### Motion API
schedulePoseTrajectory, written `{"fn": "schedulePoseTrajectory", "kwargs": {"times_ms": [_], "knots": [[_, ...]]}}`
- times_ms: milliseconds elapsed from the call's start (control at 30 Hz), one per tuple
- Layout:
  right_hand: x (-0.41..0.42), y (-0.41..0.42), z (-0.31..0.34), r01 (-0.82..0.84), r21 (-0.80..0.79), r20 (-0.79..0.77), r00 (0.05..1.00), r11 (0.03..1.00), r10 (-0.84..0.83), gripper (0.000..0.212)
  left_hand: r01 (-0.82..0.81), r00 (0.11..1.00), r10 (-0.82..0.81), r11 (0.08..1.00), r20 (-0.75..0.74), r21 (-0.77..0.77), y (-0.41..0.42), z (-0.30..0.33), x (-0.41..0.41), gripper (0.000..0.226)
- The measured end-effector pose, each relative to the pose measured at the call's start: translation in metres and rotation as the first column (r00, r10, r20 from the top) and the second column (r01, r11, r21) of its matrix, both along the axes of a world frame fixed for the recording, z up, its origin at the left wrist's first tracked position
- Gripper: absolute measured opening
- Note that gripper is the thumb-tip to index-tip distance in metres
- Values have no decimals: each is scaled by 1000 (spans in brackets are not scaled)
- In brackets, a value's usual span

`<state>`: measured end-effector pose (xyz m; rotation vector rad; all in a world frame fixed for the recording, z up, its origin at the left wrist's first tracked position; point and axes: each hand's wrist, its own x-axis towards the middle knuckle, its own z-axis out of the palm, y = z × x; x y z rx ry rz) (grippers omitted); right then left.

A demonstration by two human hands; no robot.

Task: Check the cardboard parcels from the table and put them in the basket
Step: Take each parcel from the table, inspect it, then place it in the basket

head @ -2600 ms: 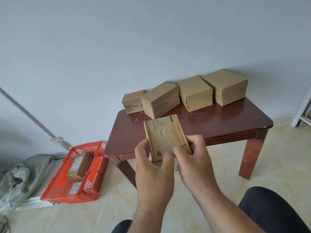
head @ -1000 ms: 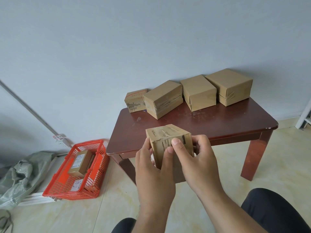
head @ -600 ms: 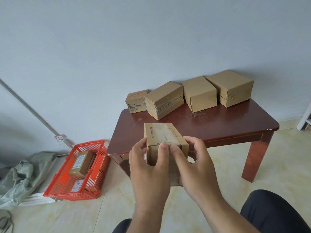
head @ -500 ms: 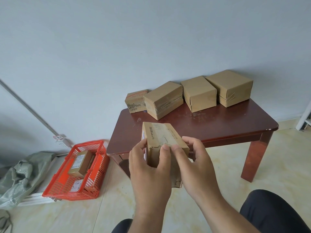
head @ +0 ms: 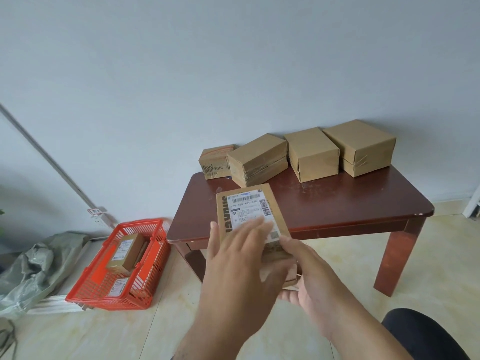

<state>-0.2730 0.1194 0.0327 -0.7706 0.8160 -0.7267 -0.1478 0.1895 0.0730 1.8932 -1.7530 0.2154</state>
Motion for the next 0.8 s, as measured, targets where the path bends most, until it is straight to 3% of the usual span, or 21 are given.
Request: {"fn": "schedulePoseTrajectory", "kwargs": {"times_ms": [100, 167, 233, 333, 433, 533, 700, 800], "knots": [[-5, -5, 4, 53, -27, -13, 999, 998, -53, 52, -159, 911, 130, 986, -391, -43, 8, 2, 10, 67], [-6, -5, 7, 61, -71, -28, 998, 996, -64, 42, -147, 703, 137, 988, -698, 46, 13, 1, 9, 75], [-7, 0, 13, 42, -148, -52, 997, 988, -51, 37, -97, 519, 85, 994, -850, 41, 15, -3, 1, 61], [-6, 12, 22, 14, -304, -98, 994, 953, -46, 28, -113, 482, 27, 993, -876, -32, 20, -5, -8, 56], [-10, 22, 28, 0, -471, -144, 987, 882, -77, 32, -76, 473, -1, 996, -881, -42, 23, -6, -12, 58], [-16, 27, 28, 26, -608, -149, 978, 793, -147, 36, -57, 513, -1, 998, -859, -36, 25, -1, -18, 62], [-22, 32, 30, -59, -619, -163, 985, 783, -55, 63, -27, 536, -47, 997, -843, -73, 34, 7, -23, 64], [-22, 41, 28, -38, -604, -151, 986, 796, -67, 66, -49, 558, -30, 996, -829, -69, 40, 8, -25, 62]]}}
